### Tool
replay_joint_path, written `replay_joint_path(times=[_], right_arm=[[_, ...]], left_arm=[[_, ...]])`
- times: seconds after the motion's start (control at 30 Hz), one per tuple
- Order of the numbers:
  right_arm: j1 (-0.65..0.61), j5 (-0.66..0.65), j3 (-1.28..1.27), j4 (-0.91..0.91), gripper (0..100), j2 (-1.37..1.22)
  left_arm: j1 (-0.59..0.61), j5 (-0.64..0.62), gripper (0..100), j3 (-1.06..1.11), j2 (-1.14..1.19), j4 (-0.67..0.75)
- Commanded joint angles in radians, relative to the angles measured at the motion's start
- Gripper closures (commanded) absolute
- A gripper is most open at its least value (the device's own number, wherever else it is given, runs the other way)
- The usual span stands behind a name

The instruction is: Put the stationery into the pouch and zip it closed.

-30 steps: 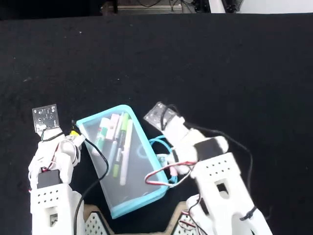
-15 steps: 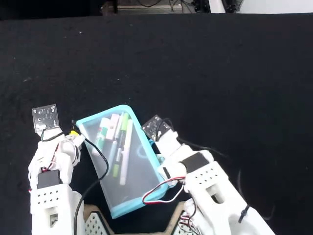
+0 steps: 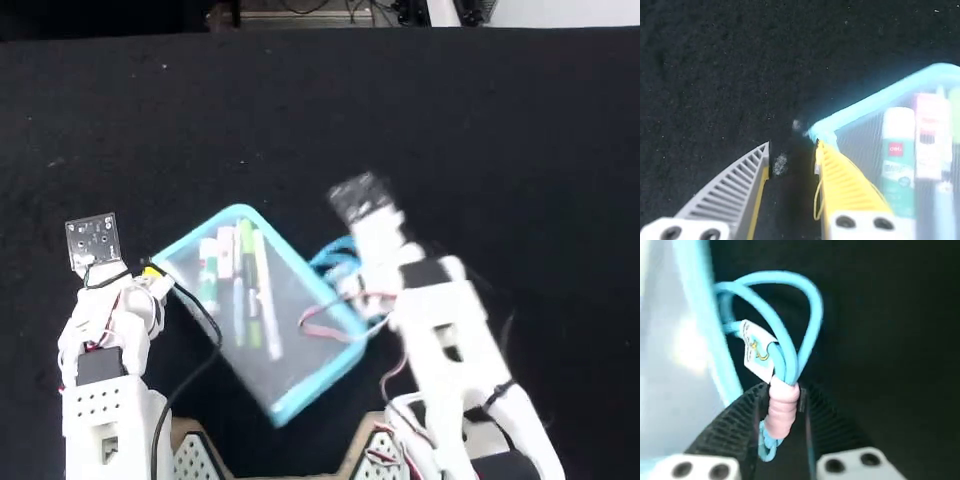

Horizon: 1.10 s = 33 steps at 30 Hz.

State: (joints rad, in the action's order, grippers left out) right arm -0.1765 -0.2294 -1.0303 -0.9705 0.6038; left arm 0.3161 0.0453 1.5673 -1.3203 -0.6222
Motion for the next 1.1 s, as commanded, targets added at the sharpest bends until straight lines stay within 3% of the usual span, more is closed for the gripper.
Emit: replay_joint_path(times=[0.0,0.2,0.33,0.43,0.6,0.67,0.73,0.9,1.07], right_arm=[[0.092,0.008,0.081,-0.026,93.7,-0.013],[0.100,0.000,-0.008,-0.032,75.8,-0.004],[0.123,-0.051,0.062,-0.041,73.7,-0.004],[0.130,-0.330,0.143,-0.089,73.7,-0.005],[0.132,-1.292,0.134,-0.270,73.7,-0.005],[0.132,-1.554,0.107,-0.319,73.7,-0.005],[0.132,-1.626,0.096,-0.308,73.7,-0.005],[0.130,-1.656,0.053,-0.189,73.8,-0.012],[0.130,-1.821,-0.030,-0.163,77.6,-0.005]], left_arm=[[-0.001,-0.003,84,-0.022,-0.014,0.000],[-0.004,-0.003,84,-0.022,-0.014,0.000],[-0.001,-0.003,84,-0.022,-0.014,0.000],[-0.001,-0.003,84,-0.022,-0.014,-0.002],[-0.001,-0.003,84,-0.022,-0.014,-0.002],[0.001,-0.003,84,-0.022,-0.014,-0.002],[0.002,-0.003,84,-0.022,-0.014,-0.003],[0.002,-0.003,84,-0.022,-0.014,-0.003],[0.002,-0.003,84,-0.022,-0.014,-0.003]])
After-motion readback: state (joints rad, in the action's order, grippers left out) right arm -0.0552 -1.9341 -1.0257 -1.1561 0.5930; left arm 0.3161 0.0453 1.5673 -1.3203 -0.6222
